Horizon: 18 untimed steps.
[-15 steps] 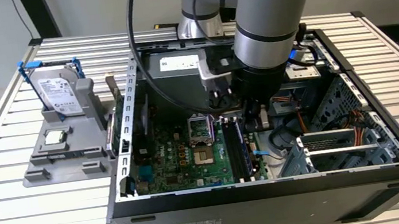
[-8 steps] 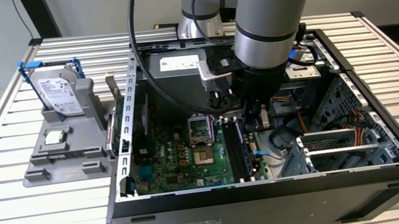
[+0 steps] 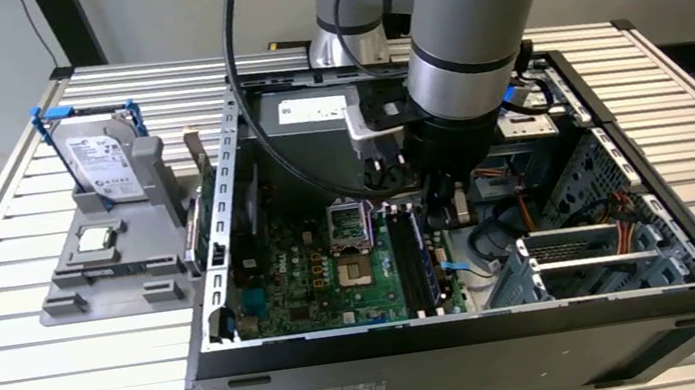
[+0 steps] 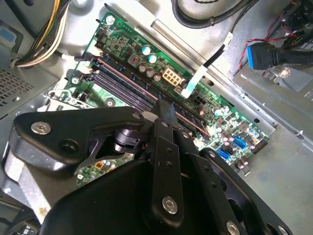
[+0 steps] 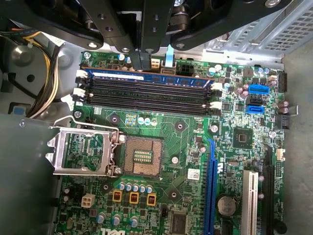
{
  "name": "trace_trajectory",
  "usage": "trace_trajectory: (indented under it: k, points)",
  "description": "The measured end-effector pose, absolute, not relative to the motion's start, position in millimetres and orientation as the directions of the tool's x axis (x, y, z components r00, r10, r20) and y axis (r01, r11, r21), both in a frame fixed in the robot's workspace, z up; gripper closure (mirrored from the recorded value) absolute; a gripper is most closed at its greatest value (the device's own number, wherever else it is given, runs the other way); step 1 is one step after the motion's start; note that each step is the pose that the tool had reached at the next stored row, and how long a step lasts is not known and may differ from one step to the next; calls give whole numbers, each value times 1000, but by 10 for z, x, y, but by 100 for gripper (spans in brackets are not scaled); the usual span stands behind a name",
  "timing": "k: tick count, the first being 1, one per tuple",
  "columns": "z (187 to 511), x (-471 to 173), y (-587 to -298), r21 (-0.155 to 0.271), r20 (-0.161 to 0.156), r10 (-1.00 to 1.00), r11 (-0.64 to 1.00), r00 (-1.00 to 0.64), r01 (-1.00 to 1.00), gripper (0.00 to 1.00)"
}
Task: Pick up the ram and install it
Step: 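Press down the ram until it locks into place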
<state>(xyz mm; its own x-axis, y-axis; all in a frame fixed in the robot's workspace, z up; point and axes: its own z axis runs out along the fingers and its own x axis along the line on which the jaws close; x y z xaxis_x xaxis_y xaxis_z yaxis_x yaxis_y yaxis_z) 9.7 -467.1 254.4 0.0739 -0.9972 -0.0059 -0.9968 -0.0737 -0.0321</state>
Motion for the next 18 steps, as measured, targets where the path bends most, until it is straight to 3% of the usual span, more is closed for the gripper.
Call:
trace_trajectory:
  k: [18]
  points:
    - [2310,110,-4671,-32,-6,-997,-80,80,-996,100]
